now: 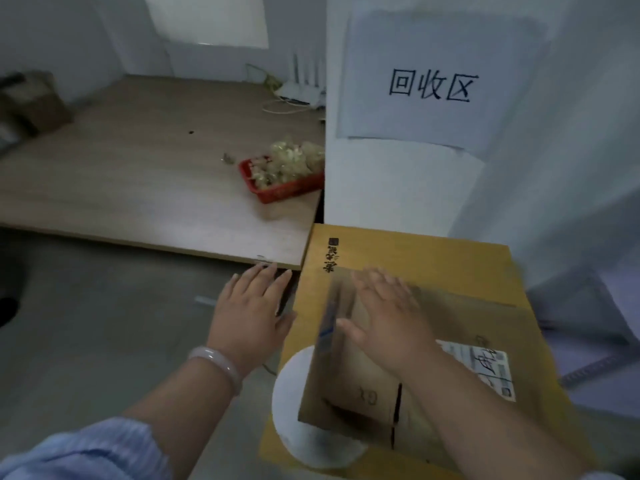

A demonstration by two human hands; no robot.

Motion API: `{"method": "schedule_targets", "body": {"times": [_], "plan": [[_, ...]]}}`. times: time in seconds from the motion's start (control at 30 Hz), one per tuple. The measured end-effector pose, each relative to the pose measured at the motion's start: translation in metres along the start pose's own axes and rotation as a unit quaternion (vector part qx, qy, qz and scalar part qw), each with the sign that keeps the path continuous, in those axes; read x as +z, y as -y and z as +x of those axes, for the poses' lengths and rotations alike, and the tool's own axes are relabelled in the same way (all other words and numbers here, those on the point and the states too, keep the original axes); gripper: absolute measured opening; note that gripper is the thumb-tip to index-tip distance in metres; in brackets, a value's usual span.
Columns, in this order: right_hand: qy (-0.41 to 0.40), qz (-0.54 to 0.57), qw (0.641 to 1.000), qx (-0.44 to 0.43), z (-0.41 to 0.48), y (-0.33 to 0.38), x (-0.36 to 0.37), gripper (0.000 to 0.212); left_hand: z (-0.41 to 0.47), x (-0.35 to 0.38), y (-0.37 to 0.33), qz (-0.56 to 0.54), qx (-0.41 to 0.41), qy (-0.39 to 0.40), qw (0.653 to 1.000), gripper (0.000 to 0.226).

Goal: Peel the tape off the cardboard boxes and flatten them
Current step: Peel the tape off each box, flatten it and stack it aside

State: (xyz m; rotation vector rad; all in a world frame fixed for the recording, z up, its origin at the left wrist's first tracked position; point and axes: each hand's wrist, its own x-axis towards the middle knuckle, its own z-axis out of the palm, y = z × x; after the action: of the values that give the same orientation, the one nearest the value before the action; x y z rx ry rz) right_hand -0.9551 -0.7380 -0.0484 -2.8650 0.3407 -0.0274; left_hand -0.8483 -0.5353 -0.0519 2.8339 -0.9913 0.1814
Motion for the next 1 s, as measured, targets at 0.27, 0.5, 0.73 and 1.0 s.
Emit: {"method": "schedule_targets", "body": {"times": [0.27,0.5,0.73,1.0], "plan": [[-0.048,-0.029,0.992,-0.117,0.077,0.164,-0.018,0.076,-0.016,-0.079,0.142,0.065,-0.049,-0.09,0.993,0.064],[-0.072,-0.036,0.983,-0.164,0.132,0.314,-0.011,0.074,-0.04,-0.128,0.29,0.096,-0.095,-0.129,0.982,0.063],[-0.096,-0.026,0.978,-0.183,0.191,0.423,0.0,0.073,-0.037,-0.145,0.404,0.074,-0.155,-0.176,0.969,0.06],[-0.093,-0.026,0.972,-0.213,0.3,0.506,0.031,0.074,0.012,-0.127,0.514,0.067,-0.198,-0.19,0.959,0.059]]}}
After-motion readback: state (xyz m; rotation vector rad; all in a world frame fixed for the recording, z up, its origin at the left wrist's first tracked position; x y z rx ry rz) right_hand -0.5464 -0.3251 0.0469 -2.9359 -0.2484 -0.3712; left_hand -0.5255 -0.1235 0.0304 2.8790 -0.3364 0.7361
